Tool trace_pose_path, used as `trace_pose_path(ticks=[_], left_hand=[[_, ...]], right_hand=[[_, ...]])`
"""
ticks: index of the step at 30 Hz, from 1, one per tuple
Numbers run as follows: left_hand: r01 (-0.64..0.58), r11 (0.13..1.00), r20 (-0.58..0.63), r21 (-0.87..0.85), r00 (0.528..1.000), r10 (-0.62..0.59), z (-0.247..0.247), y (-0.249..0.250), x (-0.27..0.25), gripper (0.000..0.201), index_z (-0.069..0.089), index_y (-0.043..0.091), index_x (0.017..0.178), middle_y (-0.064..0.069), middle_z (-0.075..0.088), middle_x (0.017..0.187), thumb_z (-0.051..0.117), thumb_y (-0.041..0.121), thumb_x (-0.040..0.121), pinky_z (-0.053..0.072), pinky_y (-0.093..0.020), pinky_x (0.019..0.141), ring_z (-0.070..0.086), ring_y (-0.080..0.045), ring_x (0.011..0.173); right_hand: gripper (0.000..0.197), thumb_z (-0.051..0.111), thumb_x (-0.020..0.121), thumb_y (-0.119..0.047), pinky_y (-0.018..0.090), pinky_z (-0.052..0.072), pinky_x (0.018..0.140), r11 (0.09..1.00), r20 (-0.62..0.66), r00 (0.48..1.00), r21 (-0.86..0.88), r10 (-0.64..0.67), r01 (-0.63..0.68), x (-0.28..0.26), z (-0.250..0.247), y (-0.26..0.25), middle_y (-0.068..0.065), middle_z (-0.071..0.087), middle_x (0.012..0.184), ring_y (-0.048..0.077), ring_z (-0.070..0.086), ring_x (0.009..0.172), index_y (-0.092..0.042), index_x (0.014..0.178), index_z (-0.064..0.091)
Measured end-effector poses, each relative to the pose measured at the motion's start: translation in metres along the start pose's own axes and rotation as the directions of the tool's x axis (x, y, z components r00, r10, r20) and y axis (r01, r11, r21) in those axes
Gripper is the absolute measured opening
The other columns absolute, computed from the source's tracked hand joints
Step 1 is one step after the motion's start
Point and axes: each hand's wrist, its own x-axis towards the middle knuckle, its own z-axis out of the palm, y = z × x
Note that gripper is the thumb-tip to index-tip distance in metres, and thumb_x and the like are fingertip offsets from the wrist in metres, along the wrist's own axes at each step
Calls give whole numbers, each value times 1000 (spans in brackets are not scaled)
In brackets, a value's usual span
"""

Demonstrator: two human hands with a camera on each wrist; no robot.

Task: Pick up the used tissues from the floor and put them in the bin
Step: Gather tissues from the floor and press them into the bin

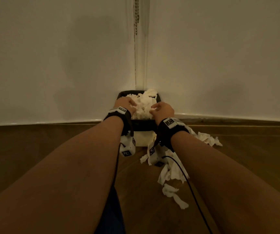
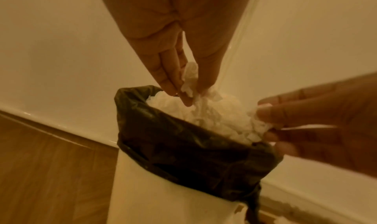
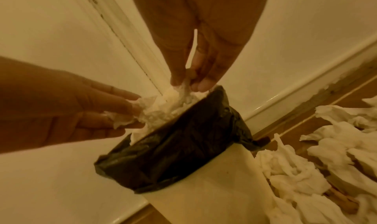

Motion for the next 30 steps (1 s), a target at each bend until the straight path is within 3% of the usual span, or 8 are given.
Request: trace_pose_path(ticks=[3,6,10,15,20,24,27,30], left_hand=[[-48,992,66,118,997,40,8,-6,5,21,65,18,107,-10,55,126,59,14,87,40,-26,94,53,-25,115],[-107,965,154,240,986,71,14,-2,5,26,62,18,116,-10,52,131,55,19,91,41,-34,101,48,-28,119],[-115,925,231,362,973,31,19,0,4,32,62,16,121,-10,55,130,49,28,94,43,-39,101,51,-28,117],[-203,861,309,466,949,57,35,-2,-2,37,56,11,126,-12,54,131,33,23,99,39,-40,99,53,-30,116],[-200,855,372,479,928,8,39,-5,-1,40,42,14,136,-11,43,141,32,28,100,30,-45,107,41,-31,128],[-195,842,244,503,967,78,31,-1,-7,42,48,20,132,-7,45,138,31,35,97,26,-51,107,41,-30,126],[-231,876,76,424,973,220,19,15,-15,39,58,16,116,-8,49,125,31,36,96,38,-45,97,50,-29,112],[-304,904,37,301,951,308,16,37,-21,36,60,9,92,-8,57,96,33,33,96,44,-34,77,54,-26,87]], right_hand=[[13,62,88,-15,24,45,80,970,57,995,-224,-88,98,4,11,3,7,64,108,21,59,100,-13,99,68],[26,48,95,-9,32,46,94,856,157,970,-459,-185,237,4,24,8,13,49,124,28,56,106,-6,112,66],[30,43,96,-10,39,46,95,684,352,910,-610,-218,400,1,39,12,13,45,124,31,54,107,-5,119,61],[33,38,94,-25,52,6,115,576,412,885,-678,-217,457,-4,41,16,5,56,120,24,45,123,-21,121,56],[40,48,88,-18,54,-5,114,601,442,882,-663,-165,446,-11,29,15,2,55,125,24,39,129,-22,128,46],[42,49,87,-13,47,3,116,713,285,926,-593,-249,374,-21,12,20,2,50,131,22,37,129,-23,128,49],[36,46,88,-12,43,19,114,792,114,954,-536,-276,293,-29,-5,32,4,51,124,25,40,122,-22,120,58],[31,46,90,-12,40,36,102,843,45,976,-496,-214,208,-41,-20,44,6,54,119,27,44,117,-21,114,64]])
